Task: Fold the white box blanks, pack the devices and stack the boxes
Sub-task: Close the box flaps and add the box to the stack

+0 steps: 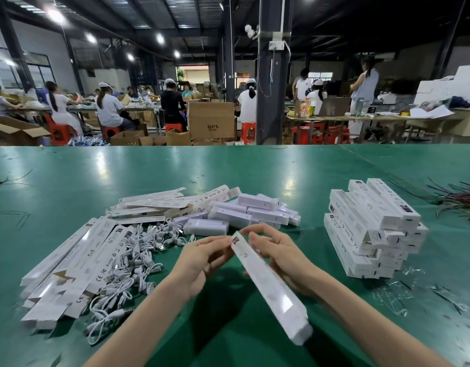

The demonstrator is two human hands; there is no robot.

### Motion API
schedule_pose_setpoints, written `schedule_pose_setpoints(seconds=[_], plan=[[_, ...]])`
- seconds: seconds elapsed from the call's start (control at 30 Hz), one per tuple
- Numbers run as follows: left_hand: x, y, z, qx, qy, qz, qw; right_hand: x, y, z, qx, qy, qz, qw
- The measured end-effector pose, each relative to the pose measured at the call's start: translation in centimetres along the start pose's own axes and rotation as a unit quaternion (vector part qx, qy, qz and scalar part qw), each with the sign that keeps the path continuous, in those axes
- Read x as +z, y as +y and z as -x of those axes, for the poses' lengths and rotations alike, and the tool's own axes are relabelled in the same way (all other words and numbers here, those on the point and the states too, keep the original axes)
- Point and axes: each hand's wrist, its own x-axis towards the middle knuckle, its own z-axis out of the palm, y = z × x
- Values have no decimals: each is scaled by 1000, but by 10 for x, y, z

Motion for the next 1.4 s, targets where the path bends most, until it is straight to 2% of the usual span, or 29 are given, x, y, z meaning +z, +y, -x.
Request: schedule_pose_setpoints(seconds=[0.1,0.2,0.3,0.43,0.5,0.57,0.63,0.7,0.73,0.8,0.87,0.97,1.03,1.13,1.2,1.3,1.4], plan=[[-2,2,-3,-25,51,42,998,2,-2,1,-19,1,33,999],[2,-9,0,-25,45,-42,998,10,1,3,-34,-10,68,997],[11,-19,7,31,30,-110,993,13,3,5,-38,14,89,995],[10,-29,3,84,98,-179,975,14,12,2,-20,70,208,975],[5,-29,0,137,119,-241,953,12,15,-1,-7,79,207,975],[0,-23,2,220,75,-330,915,5,13,-3,-4,80,195,978],[0,-15,7,267,-53,-422,865,-4,11,-6,-6,93,213,972],[3,-14,12,272,-191,-510,793,-13,11,-9,-7,128,228,965],[4,-15,13,274,-234,-555,750,-17,12,-10,-3,148,220,964],[4,-20,11,267,-268,-628,680,-23,14,-12,19,178,175,968],[1,-25,7,263,-263,-653,659,-29,13,-13,41,184,114,975],[-7,-25,2,306,-171,-643,681,-40,4,-15,42,187,37,981],[-9,-23,-1,354,-101,-603,708,-45,-2,-16,17,214,40,976],[-10,-20,0,377,-37,-473,796,-41,-10,-11,-49,239,77,967],[-8,-20,-1,377,-13,-408,831,-29,-14,-4,-97,194,97,971],[-4,-24,-5,381,19,-373,846,-4,-15,10,-197,91,231,948],[-5,-28,-3,412,8,-371,832,25,-5,18,-318,14,351,881]])
